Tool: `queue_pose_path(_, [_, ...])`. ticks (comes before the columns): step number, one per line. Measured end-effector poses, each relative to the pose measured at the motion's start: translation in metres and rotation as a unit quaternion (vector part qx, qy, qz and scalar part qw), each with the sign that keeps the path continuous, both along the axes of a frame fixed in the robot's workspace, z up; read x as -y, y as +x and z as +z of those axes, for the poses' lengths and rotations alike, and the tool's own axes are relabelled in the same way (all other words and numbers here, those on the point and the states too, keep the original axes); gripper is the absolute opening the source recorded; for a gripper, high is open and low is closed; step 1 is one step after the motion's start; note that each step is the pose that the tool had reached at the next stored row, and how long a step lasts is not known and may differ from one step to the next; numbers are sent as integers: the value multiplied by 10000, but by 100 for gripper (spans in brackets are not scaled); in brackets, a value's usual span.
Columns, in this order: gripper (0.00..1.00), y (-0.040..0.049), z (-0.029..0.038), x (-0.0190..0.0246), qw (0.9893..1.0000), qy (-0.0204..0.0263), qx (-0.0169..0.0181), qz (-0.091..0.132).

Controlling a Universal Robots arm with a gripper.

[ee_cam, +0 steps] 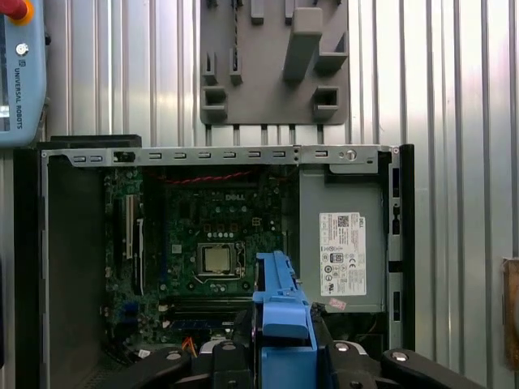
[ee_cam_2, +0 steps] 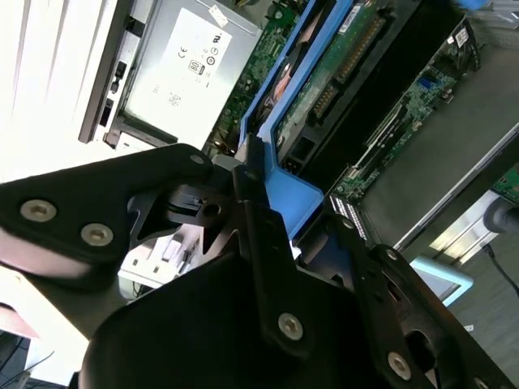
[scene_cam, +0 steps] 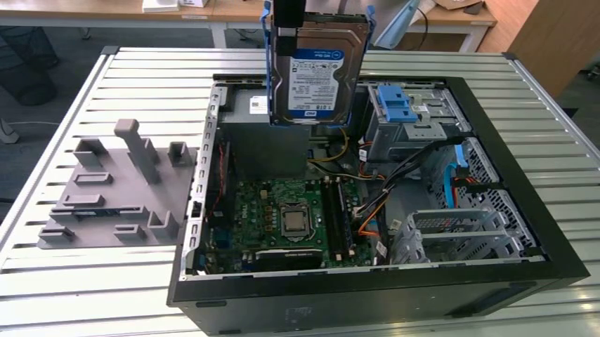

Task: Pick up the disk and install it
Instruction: 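Pick up the disk, then insert the disk into the insertion slot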

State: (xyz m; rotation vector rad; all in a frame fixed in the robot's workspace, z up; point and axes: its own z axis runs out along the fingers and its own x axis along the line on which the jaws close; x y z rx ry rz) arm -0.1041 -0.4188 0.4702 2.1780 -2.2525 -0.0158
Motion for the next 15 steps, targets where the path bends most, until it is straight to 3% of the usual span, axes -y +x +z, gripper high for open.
queue_pose_path(11, [36,2,0,0,10000,0,0,0])
queue_pose_path(15, [36,2,0,25,10000,0,0,0])
